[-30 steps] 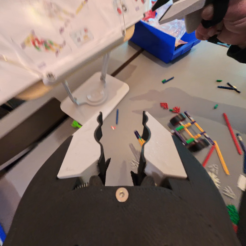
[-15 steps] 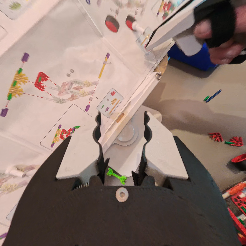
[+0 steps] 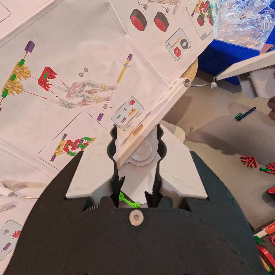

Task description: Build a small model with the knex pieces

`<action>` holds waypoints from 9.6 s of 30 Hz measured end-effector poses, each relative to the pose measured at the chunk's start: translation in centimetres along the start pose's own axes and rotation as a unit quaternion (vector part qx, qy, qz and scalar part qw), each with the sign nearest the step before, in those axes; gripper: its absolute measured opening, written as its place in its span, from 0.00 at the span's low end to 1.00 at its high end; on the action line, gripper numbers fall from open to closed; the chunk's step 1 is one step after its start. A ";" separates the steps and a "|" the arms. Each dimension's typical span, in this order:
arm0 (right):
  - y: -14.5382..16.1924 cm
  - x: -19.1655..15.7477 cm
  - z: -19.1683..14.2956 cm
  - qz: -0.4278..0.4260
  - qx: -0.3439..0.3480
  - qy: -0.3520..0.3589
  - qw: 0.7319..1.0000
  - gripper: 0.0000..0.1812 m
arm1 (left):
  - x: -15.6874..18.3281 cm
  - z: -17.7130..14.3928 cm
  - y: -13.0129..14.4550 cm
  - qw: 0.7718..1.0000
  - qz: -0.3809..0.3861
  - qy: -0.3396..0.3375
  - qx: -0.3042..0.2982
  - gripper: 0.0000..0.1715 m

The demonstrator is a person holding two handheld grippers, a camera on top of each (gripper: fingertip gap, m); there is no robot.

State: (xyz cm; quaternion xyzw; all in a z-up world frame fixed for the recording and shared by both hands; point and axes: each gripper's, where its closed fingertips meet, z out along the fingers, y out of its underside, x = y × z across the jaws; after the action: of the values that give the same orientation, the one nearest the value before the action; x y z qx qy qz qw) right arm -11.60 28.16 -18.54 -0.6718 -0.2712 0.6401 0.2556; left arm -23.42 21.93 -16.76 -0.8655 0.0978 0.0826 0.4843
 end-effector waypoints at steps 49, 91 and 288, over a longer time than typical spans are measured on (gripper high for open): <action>-15.8 -12.9 -3.6 -0.456 -0.036 -0.010 0.889 0.00 | -9.2 -15.1 -15.5 0.958 0.193 -0.189 0.094 0.62; 4.8 -28.9 -5.6 -0.230 -0.324 -0.316 0.861 0.59 | 10.1 -25.6 -9.6 0.680 0.704 -0.193 0.068 0.00; -20.5 -2.7 14.4 -0.646 -0.477 0.183 0.568 0.00 | -9.6 -12.6 12.3 0.850 -0.451 0.225 0.156 0.00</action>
State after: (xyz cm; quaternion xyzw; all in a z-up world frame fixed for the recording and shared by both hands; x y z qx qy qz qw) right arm -26.84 41.04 -3.12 -0.4452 -0.8461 -0.0539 0.2880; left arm -35.19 5.75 -18.10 -0.7224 -0.1849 -0.3582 0.5618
